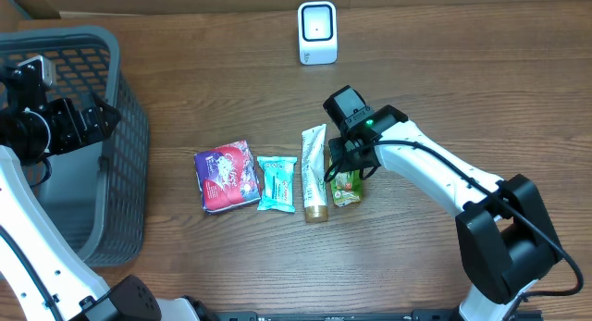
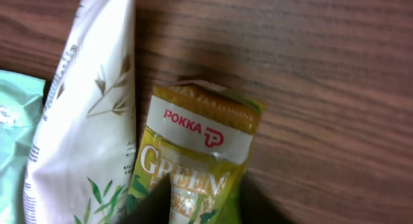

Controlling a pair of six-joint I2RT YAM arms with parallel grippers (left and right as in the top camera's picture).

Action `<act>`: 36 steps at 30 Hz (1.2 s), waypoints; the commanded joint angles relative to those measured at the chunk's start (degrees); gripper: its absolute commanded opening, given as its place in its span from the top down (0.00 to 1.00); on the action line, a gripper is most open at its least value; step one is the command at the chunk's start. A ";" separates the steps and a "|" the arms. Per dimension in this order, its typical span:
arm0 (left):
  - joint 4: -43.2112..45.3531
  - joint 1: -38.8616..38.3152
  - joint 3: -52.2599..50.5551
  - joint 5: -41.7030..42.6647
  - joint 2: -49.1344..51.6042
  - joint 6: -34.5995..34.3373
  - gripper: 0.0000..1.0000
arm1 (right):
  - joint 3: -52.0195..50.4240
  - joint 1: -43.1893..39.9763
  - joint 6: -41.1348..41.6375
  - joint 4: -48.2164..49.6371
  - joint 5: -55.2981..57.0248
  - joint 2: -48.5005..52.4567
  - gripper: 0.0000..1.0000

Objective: Scan the item barcode
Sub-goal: 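Move the right gripper down over the green tea carton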

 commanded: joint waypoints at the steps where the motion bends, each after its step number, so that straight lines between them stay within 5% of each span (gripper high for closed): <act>1: -0.09 -0.11 0.09 -0.15 0.35 0.20 0.00 | -0.72 0.11 1.51 -0.02 0.39 0.02 0.96; 36: -0.09 -0.11 0.09 -0.15 0.35 0.20 0.01 | -4.09 -2.58 0.98 4.48 -6.78 0.33 0.96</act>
